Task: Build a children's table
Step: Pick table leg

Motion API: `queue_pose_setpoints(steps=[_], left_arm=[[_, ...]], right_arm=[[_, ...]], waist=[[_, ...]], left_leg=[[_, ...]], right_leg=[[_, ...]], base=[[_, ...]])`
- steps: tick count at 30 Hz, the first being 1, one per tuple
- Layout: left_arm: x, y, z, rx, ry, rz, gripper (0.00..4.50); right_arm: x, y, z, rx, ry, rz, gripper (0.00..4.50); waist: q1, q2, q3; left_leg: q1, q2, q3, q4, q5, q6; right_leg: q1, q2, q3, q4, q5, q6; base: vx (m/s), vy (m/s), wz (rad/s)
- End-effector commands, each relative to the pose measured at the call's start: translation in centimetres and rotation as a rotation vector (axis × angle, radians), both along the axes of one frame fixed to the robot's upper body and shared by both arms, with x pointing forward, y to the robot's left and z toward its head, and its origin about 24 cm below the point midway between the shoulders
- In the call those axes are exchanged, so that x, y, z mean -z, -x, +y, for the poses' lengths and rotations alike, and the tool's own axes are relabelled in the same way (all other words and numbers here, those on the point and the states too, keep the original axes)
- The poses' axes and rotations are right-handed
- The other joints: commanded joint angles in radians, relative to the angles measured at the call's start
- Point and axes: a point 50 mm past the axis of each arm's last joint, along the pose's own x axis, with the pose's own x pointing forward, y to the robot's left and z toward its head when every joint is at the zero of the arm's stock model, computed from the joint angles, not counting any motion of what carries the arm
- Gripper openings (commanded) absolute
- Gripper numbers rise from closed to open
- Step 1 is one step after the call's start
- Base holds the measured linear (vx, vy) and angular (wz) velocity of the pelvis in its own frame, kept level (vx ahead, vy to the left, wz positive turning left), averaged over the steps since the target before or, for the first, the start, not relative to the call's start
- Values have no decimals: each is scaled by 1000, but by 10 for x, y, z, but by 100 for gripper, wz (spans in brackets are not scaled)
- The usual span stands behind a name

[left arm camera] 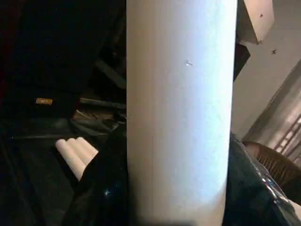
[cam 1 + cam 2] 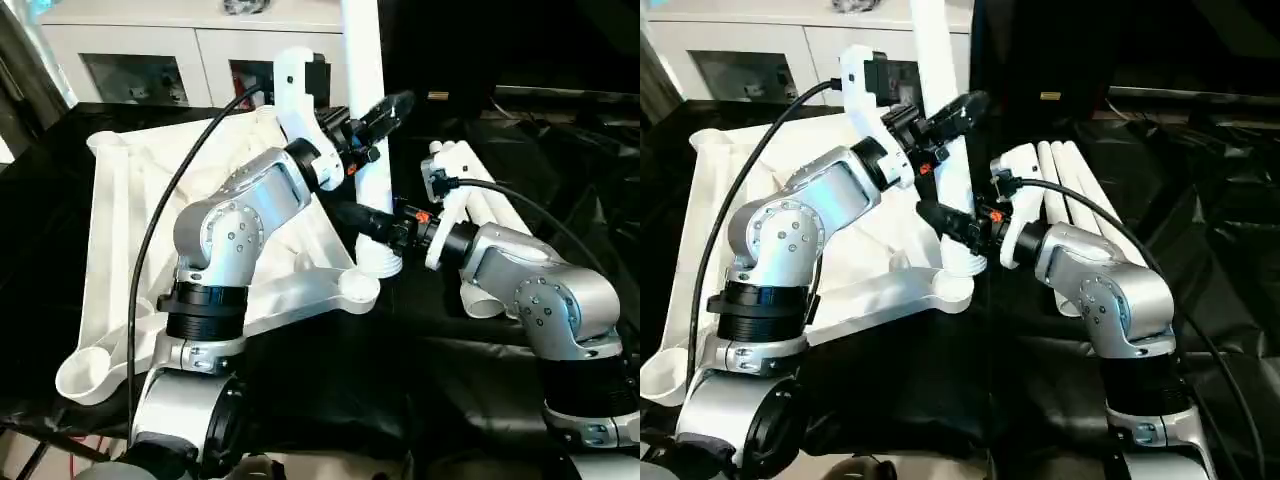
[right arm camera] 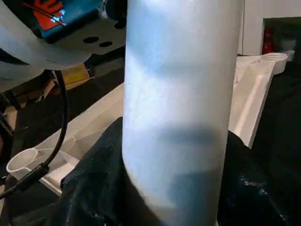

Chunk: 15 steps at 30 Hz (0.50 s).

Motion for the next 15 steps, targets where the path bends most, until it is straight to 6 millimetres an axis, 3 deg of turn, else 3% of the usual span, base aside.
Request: queue_pose_setpoints(steps=[1, 2, 3, 6, 7, 11, 15], left_arm=[[-5, -5, 7, -28, -15, -30, 185], [-6, -4, 7, -17, -14, -34, 185], [-7, -3, 6, 11, -9, -44, 185], [-9, -1, 6, 60, -49, -93, 185], [-9, -1, 6, 70, -59, -103, 185], [-9, 3, 3, 154, -118, -140, 185], [-9, 8, -1, 234, -136, -159, 185]], right_arm=[[-9, 0, 4, -23, 2, -51, 193], [-9, 0, 4, -22, 3, -52, 193], [-9, -1, 4, -18, 8, -54, 249], [-11, 0, 1, -52, -3, -16, 265], [-12, 1, 0, -60, 3, -18, 289], [-16, 4, -11, -115, 70, 0, 309], [-18, 7, -15, -154, 102, 27, 309]], waist=[[1, -11, -89], [1, -11, -89], [1, -9, -88], [1, -8, -88], [1, -7, -88], [2, -4, -90], [4, -7, -90]], left_leg=[[22, 58, -23, -61, -119, 33], [22, 57, -23, -61, -120, 33], [23, 56, -22, -61, -124, 30], [23, 56, -24, -63, -131, 31], [24, 57, -24, -63, -133, 31], [27, 58, -23, -61, -126, 23], [24, 58, -22, -60, -116, 33]], right_leg=[[54, -79, 41, -71, -180, -199], [53, -78, 41, -72, -182, -198], [53, -78, 41, -73, -187, -197], [55, -78, 41, -72, -193, -193], [55, -77, 40, -73, -195, -190], [55, -77, 42, -68, -155, -206], [58, -80, 42, -64, -130, -224]], base=[[0, 0, 0], [0, 0, 0], [0, 0, 0], [0, 0, 0], [0, 0, 0], [0, 0, 0], [0, 0, 0]])
